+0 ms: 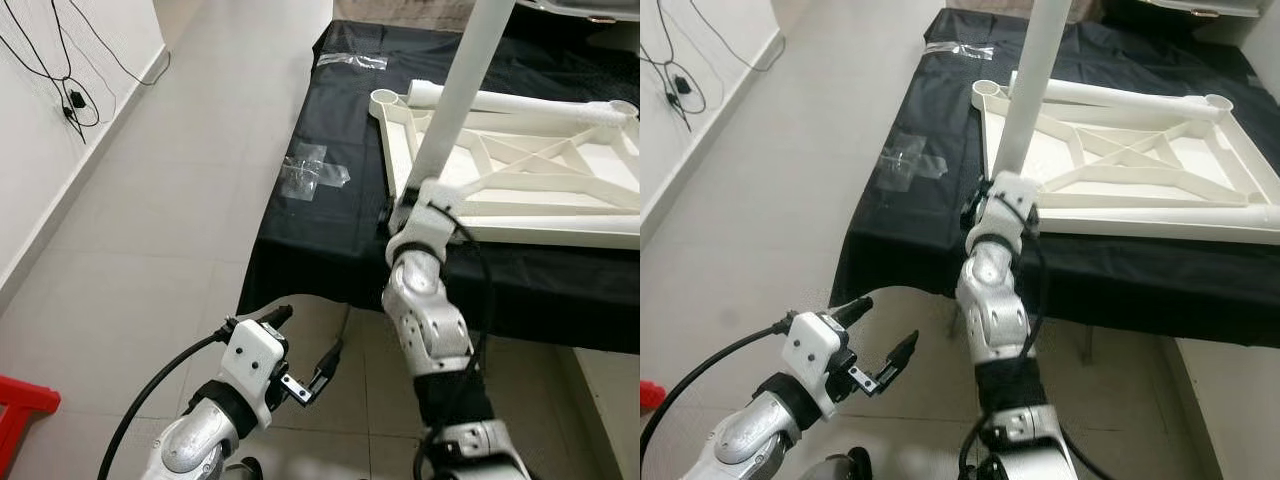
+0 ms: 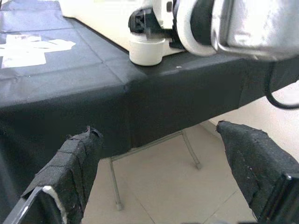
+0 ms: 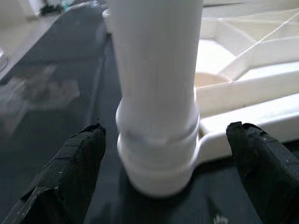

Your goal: Building children table

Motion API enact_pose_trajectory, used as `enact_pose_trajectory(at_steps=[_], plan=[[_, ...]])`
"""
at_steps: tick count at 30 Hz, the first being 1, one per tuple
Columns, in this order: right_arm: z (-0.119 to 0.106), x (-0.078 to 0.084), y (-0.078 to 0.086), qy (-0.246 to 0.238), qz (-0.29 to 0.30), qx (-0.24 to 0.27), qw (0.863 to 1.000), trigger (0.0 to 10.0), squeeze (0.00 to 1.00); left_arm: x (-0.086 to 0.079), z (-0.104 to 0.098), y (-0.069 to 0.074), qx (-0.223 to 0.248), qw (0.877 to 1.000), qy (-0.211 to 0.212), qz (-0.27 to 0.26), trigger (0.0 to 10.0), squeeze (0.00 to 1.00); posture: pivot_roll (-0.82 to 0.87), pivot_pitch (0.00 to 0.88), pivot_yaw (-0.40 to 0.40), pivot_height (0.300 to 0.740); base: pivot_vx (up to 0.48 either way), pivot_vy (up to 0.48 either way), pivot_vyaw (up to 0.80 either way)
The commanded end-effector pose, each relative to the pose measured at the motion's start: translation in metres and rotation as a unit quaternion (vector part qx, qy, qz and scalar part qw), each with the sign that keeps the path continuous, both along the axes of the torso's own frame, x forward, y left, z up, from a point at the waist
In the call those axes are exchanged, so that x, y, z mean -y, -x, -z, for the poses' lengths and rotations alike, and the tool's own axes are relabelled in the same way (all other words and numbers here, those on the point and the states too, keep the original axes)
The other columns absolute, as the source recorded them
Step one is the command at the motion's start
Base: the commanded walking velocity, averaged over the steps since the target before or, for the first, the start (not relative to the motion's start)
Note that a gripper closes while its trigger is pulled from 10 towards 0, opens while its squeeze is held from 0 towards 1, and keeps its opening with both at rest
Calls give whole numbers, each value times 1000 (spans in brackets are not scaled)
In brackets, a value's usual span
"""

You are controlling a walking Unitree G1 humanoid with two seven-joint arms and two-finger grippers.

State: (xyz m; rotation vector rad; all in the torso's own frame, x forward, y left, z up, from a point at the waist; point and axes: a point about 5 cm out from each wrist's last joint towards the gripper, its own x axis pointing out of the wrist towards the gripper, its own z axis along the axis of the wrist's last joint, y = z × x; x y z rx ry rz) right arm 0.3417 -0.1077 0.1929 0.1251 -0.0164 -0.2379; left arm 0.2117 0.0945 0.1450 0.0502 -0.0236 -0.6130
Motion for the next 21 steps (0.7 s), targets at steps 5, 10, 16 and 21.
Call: enact_pose_trajectory(at_steps=[5, 10, 16, 21], plan=[[13, 5, 20, 7, -53, -13, 999, 10000, 0, -2, 9, -3, -12, 1000, -9, -11, 10000, 0, 67, 178, -36, 740, 0, 0, 0], [31, 21, 47, 74, -120, -6, 990, 10000, 0, -9, 10, -8, -17, 998, -8, -55, 10000, 0, 59, 158, -40, 740, 0, 0, 0], [52, 26, 74, 80, -161, -40, 983, 10000, 0, -13, 12, -7, -27, 995, -7, -91, 10000, 0, 52, 129, -43, 740, 0, 0, 0], [68, 24, 95, 91, -200, -67, 973, 10000, 0, -17, 19, -7, -43, 991, -12, -126, 10000, 0, 48, 114, -43, 740, 0, 0, 0]])
